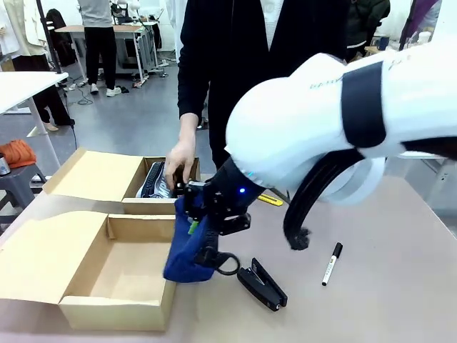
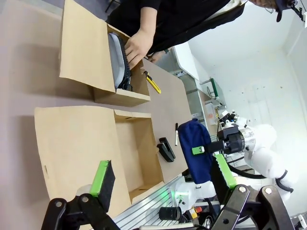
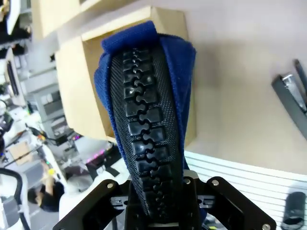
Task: Place items inside the box.
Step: Pick up a Pencil pouch or Stapler and place it inside the Mailer Box closest to the robot.
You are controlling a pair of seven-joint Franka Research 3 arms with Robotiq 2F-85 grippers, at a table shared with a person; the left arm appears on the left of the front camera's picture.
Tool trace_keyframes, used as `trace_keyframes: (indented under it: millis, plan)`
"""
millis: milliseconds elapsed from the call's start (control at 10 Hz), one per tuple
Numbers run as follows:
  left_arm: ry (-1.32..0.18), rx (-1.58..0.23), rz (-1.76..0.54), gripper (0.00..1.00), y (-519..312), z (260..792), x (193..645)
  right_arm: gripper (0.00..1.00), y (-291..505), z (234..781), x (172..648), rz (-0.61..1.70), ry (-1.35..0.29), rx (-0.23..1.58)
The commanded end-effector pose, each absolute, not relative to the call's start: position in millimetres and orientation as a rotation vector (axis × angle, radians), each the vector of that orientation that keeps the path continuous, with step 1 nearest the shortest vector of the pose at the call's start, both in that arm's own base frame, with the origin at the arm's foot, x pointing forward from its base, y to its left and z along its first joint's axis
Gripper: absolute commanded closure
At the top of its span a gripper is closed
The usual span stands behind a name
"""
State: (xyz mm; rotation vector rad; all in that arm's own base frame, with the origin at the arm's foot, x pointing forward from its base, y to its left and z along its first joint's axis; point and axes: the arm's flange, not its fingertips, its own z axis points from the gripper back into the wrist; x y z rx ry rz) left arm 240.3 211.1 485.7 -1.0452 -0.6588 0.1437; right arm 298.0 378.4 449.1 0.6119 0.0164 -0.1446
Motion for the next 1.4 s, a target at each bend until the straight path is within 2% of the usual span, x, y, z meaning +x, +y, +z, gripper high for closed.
trace_keyframes:
  millis: [0,200,800,1300]
  plan:
    - [-0.681,-1.053,0.127,0.00,210.5,486.5,241.5,0.90,360.1,454.3,298.9,-0.090,0.029,0.601]
    - [-0.681,-1.053,0.127,0.00,210.5,486.5,241.5,0.90,403.0,451.2,299.2,-0.194,-0.042,0.557]
    - [-0.681,-1.053,0.127,0.00,210.5,486.5,241.5,0.90,533.5,435.3,320.2,-0.167,-0.087,0.460]
    - [-0.681,-1.053,0.127,0.00,210.5,486.5,241.5,0.90,574.0,384.2,326.3,-0.196,-0.166,0.294]
